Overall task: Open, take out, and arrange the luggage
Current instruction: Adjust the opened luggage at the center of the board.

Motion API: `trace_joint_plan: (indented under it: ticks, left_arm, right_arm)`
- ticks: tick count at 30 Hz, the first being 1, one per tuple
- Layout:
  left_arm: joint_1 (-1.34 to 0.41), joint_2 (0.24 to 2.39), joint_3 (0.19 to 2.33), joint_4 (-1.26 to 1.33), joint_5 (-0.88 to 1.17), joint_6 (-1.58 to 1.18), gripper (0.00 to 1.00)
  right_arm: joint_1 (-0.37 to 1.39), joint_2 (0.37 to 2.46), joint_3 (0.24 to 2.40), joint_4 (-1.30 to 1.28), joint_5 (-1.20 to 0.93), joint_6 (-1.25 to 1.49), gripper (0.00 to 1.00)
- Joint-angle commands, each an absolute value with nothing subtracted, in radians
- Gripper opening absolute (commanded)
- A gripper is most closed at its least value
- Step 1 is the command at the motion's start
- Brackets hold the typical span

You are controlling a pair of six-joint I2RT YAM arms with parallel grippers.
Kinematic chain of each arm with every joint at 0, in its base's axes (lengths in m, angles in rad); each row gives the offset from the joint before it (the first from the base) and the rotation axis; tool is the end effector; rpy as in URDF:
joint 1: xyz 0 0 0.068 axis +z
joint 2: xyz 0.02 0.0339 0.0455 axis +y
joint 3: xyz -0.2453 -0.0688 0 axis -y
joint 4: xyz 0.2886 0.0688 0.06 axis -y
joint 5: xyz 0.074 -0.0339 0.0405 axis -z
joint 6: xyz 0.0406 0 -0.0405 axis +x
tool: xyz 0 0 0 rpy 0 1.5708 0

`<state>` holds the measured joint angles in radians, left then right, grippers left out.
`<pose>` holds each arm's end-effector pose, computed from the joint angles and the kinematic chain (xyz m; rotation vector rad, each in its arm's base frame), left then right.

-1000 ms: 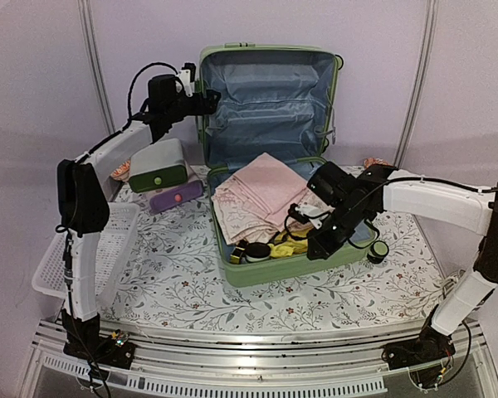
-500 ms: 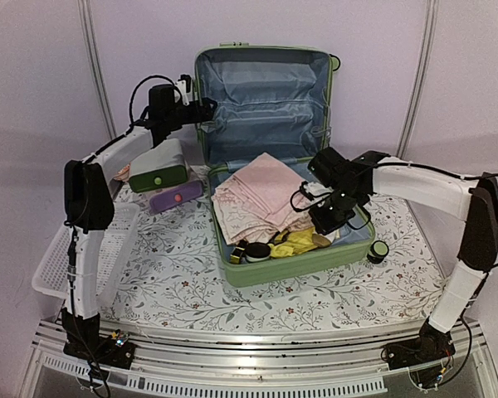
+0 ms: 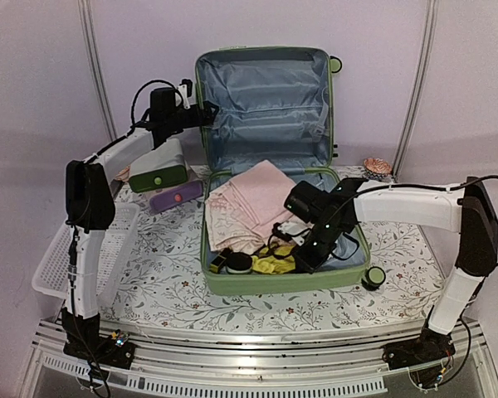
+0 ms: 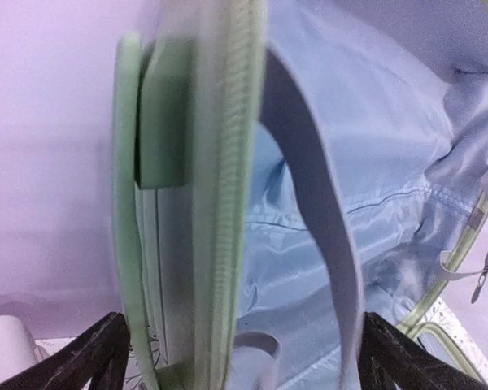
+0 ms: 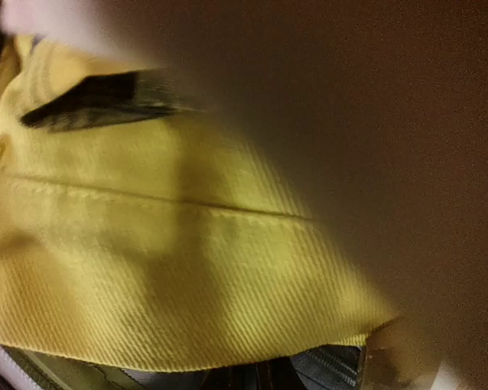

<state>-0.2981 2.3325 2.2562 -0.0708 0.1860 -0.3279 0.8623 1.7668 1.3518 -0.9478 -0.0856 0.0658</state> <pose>0.5659 -0.1817 0.3121 0.1147 1.7516 -0.6201 0.2444 0.2906 0.1807 -1.1692 2.7446 0.2536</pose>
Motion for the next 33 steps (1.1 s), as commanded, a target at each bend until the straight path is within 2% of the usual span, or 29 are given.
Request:
trace_joint_plan:
  ticks: [1, 3, 5, 7, 10, 22, 28, 33]
  left_arm:
    - [-0.308, 2.345, 2.264, -0.063, 0.242, -0.345, 0.98]
    - [-0.308, 2.347, 2.263, -0.056, 0.258, -0.352, 0.98]
    - [-0.31, 2.346, 2.264, -0.052, 0.281, -0.352, 0.98]
    - [-0.311, 2.338, 2.257, -0.052, 0.304, -0.353, 0.98]
    - [-0.317, 2.295, 2.216, -0.042, 0.324, -0.346, 0.98]
    - [-0.321, 2.003, 1.872, 0.078, 0.3, -0.304, 0.98]
    - [-0.343, 1.84, 1.73, 0.05, 0.297, -0.274, 0.98]
    - [-0.405, 1.65, 1.569, -0.046, 0.204, -0.239, 0.98]
  right_arm:
    - [1.003, 1.777, 1.315, -1.062, -0.315, 0.04, 0.1]
    - [1.001, 1.767, 1.337, -1.054, -0.268, 0.051, 0.11]
    - [0.992, 1.749, 1.368, -1.041, -0.233, 0.067, 0.17]
    - [0.975, 1.733, 1.404, -1.018, -0.211, 0.085, 0.18]
    - [0.947, 1.711, 1.454, -0.996, -0.163, 0.111, 0.25]
    - [0.722, 1.569, 1.451, -0.833, 0.004, 0.198, 0.42]
    - [0.621, 1.544, 1.431, -0.711, 0.057, 0.193, 0.44]
    - [0.536, 1.537, 1.417, -0.572, 0.022, 0.18, 0.58]
